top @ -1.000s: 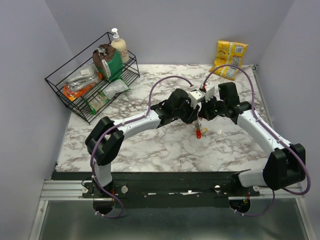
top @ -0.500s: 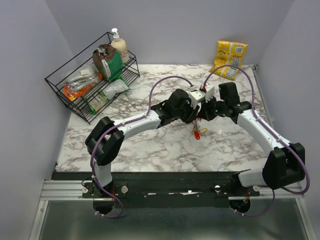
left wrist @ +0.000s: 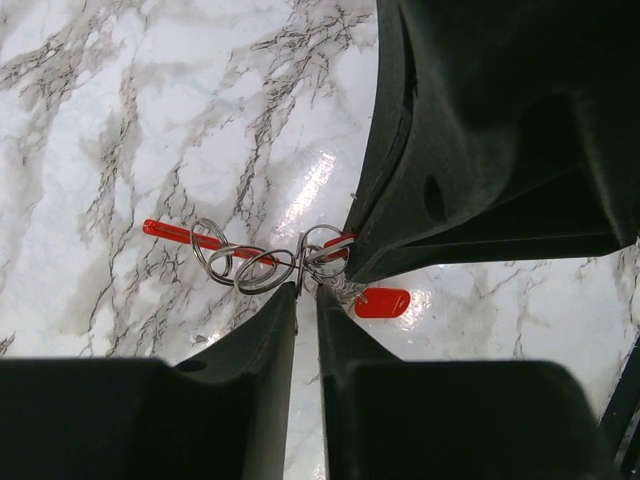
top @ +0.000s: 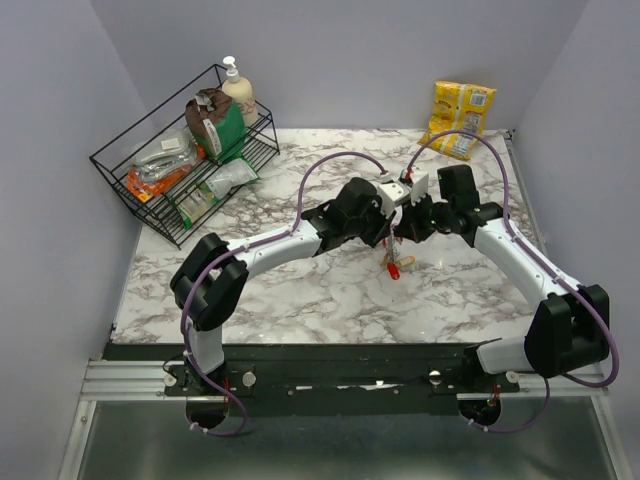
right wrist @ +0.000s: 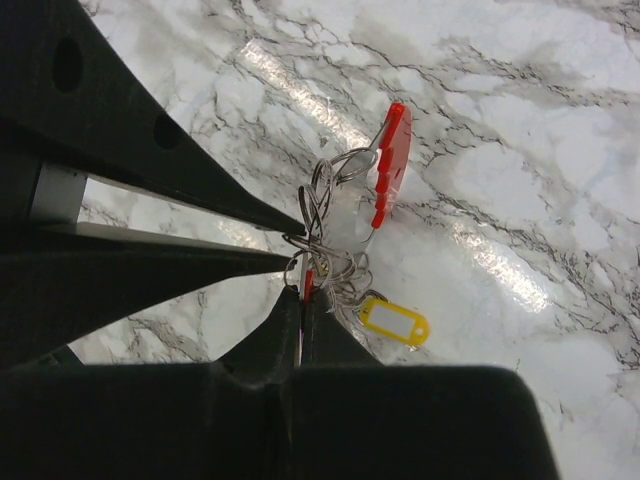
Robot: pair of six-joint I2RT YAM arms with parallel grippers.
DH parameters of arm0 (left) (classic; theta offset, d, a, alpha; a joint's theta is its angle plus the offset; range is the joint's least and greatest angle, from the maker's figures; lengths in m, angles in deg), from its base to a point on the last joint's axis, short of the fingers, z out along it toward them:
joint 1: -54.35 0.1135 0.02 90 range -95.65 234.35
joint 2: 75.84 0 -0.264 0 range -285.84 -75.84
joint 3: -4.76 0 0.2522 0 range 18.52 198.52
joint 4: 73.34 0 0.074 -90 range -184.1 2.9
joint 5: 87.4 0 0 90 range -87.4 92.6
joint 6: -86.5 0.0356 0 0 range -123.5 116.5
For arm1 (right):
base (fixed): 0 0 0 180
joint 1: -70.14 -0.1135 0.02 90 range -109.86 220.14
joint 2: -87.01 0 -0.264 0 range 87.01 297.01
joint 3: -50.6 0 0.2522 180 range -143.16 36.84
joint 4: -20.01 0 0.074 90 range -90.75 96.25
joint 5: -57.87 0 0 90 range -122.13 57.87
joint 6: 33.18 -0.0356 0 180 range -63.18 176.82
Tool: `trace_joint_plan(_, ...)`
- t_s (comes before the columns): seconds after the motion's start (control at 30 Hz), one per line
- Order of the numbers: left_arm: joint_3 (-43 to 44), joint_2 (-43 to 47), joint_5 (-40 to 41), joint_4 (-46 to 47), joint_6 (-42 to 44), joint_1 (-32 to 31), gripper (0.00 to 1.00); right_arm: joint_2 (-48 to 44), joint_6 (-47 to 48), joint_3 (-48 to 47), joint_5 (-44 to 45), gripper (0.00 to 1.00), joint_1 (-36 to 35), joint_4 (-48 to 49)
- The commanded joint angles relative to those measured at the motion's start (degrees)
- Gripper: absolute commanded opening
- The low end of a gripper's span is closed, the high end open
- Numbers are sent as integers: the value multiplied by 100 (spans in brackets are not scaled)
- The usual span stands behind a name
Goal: Remove the keys from the keyring
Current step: Remove the key from the keyring.
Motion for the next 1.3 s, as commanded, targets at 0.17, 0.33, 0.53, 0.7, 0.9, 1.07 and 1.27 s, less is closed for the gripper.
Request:
trace_joint_plan(0.17,231,-96,-398,417,131,169,0,65,294,-13,-278,1,-56,-291)
trace_joint_plan(0.33,170,-35,-530,487,69,291,0,56,294,-22,-190,1,-65,-291)
trace_joint_plan(0.53,-111,220,-697,716,-27,485,0,109,232,-39,-58,1,-38,-299)
trace_joint_plan(0.7,-331,334,-925,953,-229,661,0,109,232,-57,-58,1,-3,-317)
trace_joint_plan(0.9,-454,431,-1110,1032,-273,670,0,117,241,-57,-67,1,15,-343)
trace_joint_plan(1.07,-463,475,-1294,1050,-405,687,0,170,285,-57,-40,1,41,-361)
trace_joint_plan(1.27,-463,501,-1479,1120,-555,740,0,311,373,-83,-49,1,32,-414)
